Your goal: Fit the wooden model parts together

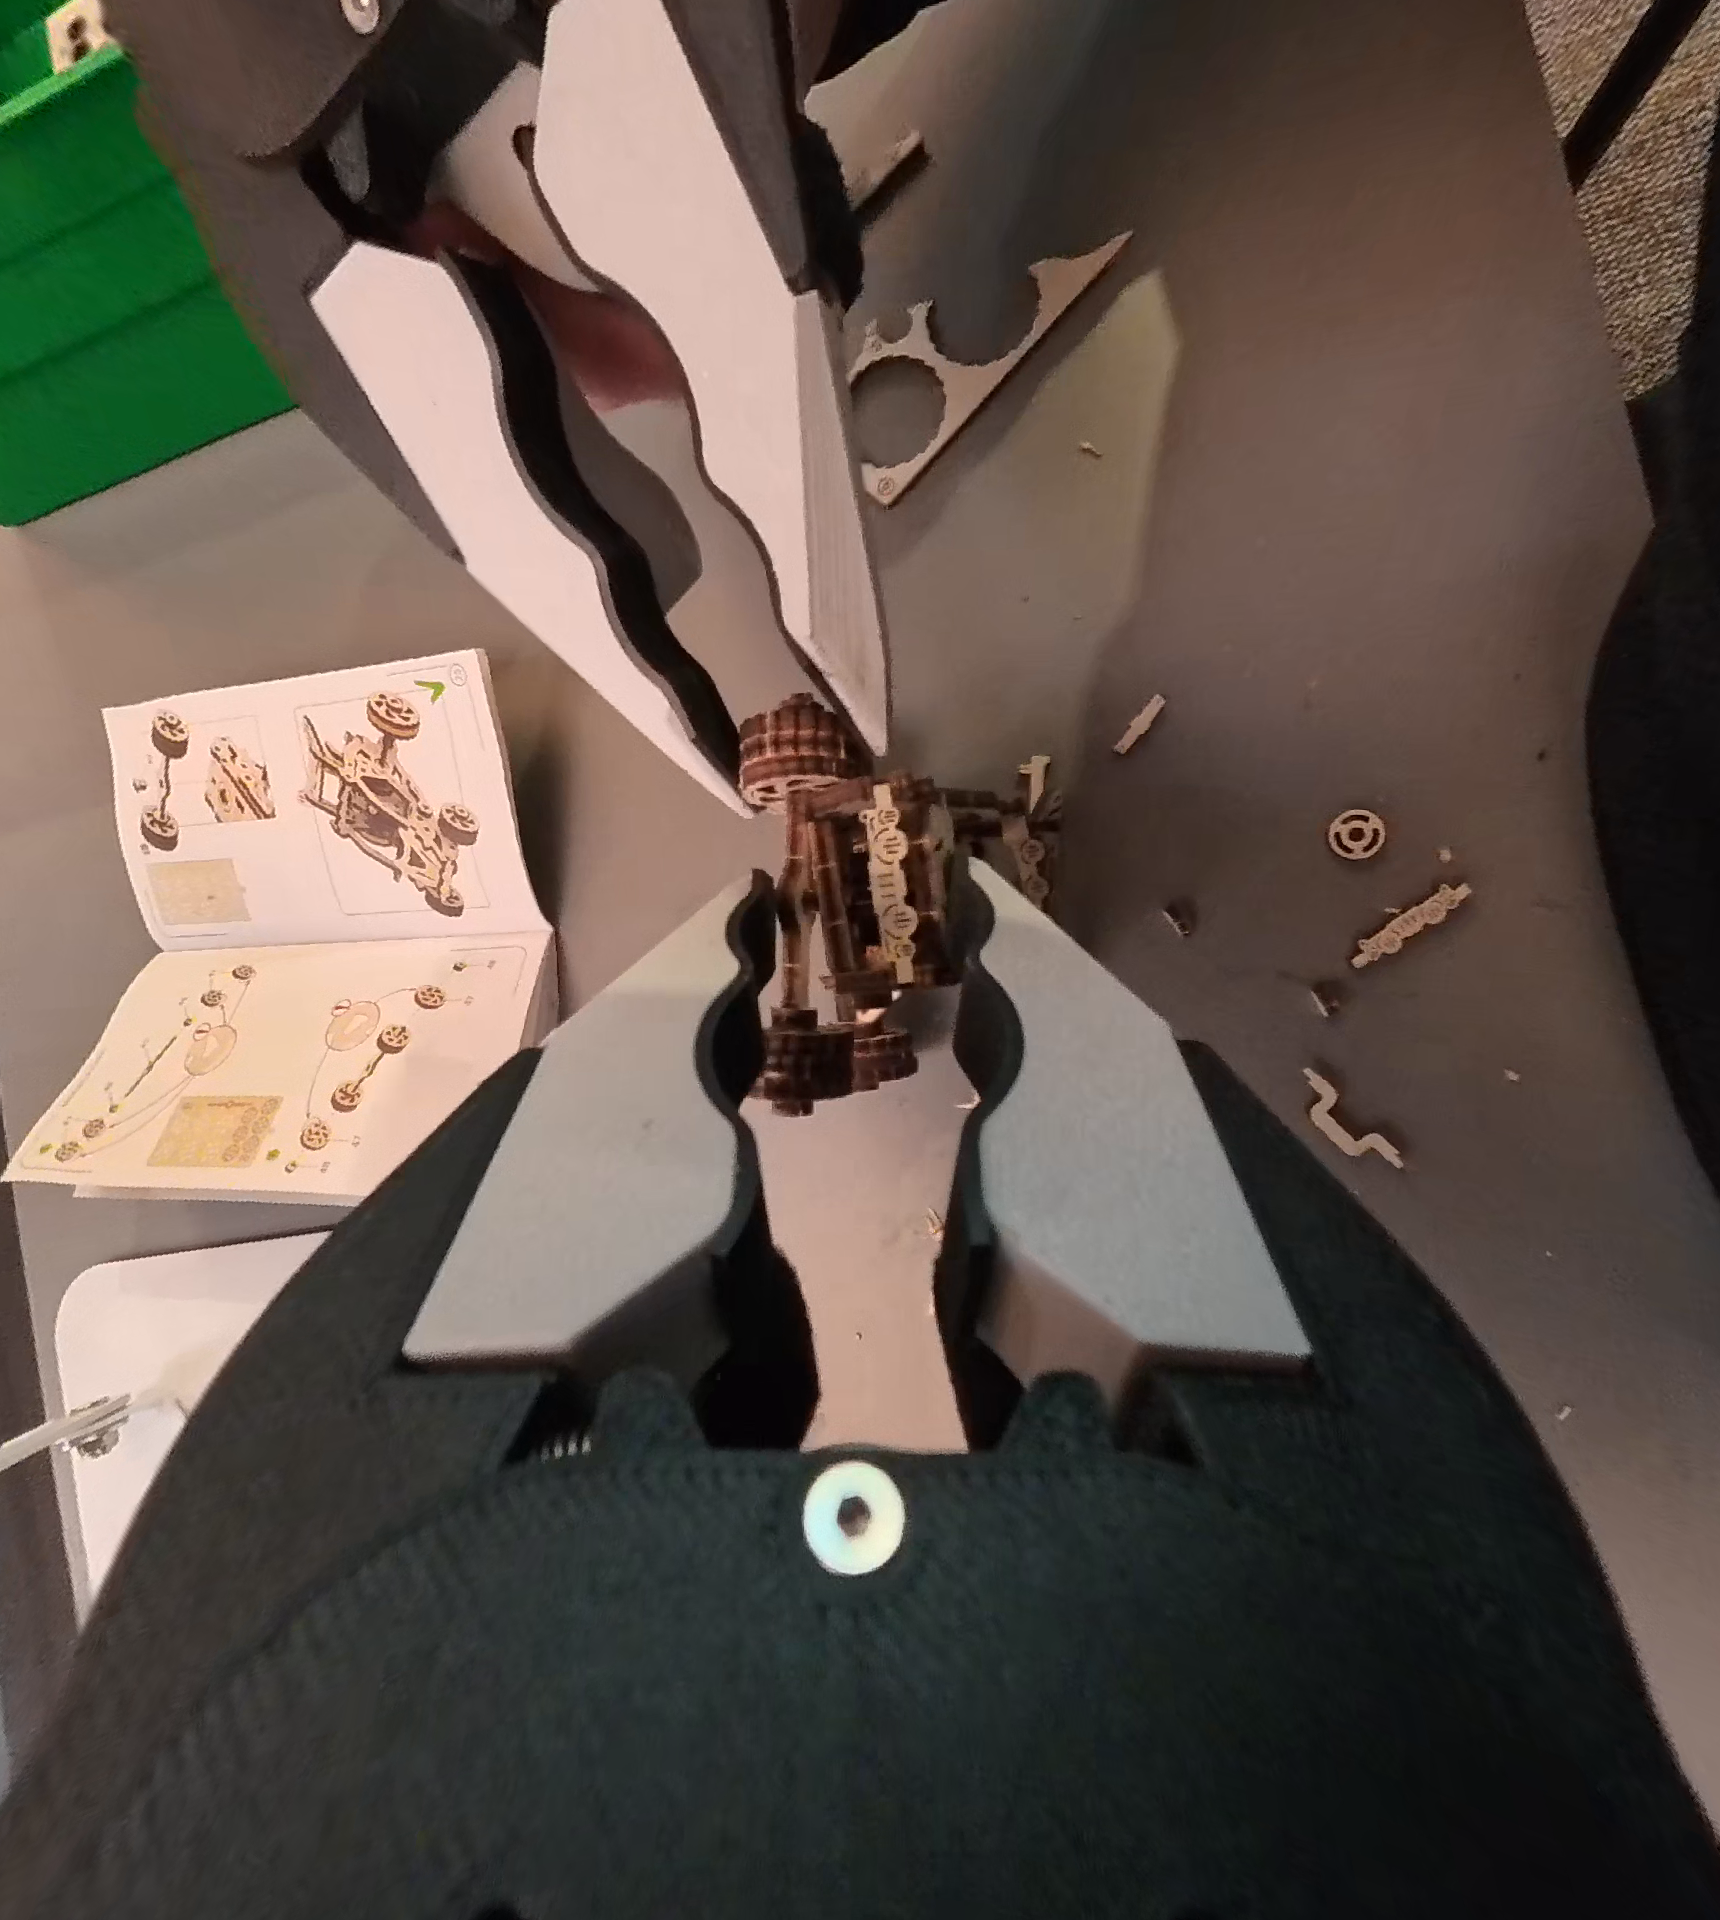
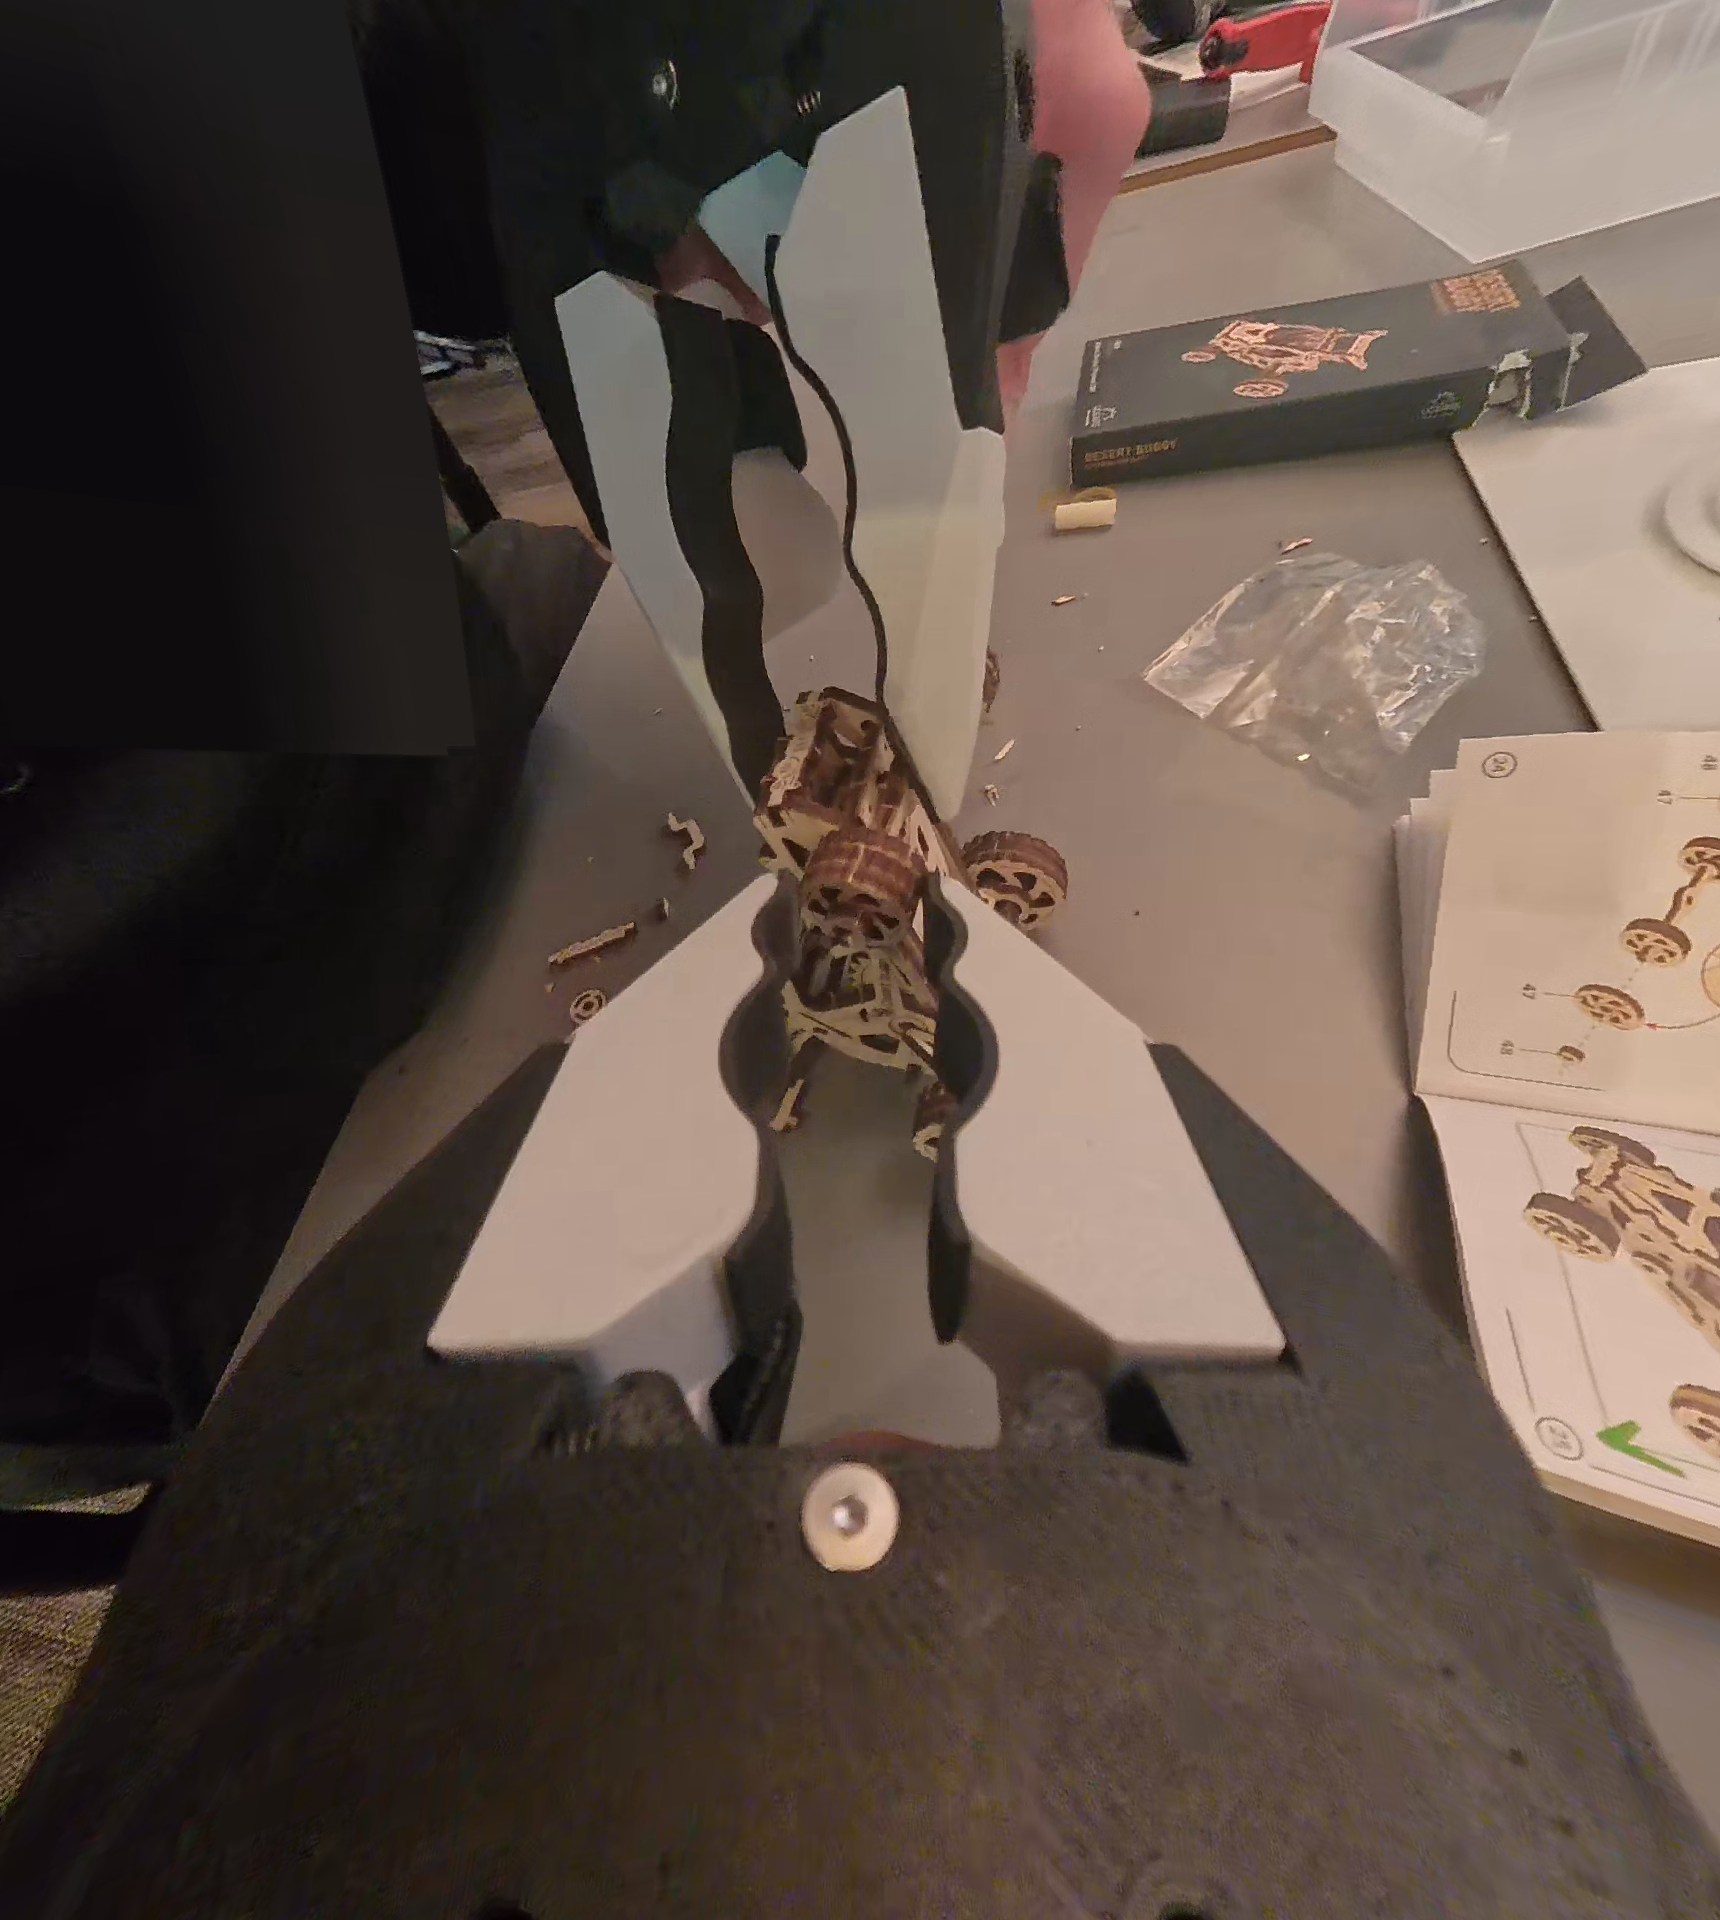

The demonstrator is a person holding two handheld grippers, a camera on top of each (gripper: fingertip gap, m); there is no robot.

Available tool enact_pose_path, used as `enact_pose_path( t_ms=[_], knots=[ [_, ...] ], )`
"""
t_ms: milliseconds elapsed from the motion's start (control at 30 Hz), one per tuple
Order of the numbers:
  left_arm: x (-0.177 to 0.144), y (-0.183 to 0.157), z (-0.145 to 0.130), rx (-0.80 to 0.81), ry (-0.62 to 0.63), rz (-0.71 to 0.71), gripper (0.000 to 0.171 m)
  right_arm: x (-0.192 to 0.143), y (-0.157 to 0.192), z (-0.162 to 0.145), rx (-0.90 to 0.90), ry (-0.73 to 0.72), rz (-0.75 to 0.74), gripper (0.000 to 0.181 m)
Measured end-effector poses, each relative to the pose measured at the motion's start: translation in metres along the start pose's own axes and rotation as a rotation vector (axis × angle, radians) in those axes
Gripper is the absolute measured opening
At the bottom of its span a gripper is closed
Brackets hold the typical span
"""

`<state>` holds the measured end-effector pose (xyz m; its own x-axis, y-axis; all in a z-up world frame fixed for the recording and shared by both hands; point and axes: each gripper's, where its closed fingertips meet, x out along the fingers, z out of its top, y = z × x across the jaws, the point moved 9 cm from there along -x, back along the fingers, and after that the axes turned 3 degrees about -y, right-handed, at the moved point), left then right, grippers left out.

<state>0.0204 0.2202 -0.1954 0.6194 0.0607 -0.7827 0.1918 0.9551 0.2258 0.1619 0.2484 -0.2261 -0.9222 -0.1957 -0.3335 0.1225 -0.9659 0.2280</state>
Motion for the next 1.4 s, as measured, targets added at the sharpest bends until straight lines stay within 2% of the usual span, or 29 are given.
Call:
enact_pose_path(
  t_ms=[567, 1067, 1400],
  knots=[
    [0.001, -0.004, 0.0, -0.042, -0.02, 0.022, 0.03, -0.001, -0.011, 0.001, -0.01, 0.046, 0.08, 0.019],
    [0.002, -0.006, 0.0, -0.009, -0.03, 0.066, 0.03, 0.0, -0.005, 0.011, -0.112, 0.163, 0.024, 0.019],
    [0.002, -0.008, 0.0, -0.021, -0.027, 0.091, 0.029, 0.002, -0.015, 0.015, -0.088, 0.212, 0.107, 0.019]
  ],
)
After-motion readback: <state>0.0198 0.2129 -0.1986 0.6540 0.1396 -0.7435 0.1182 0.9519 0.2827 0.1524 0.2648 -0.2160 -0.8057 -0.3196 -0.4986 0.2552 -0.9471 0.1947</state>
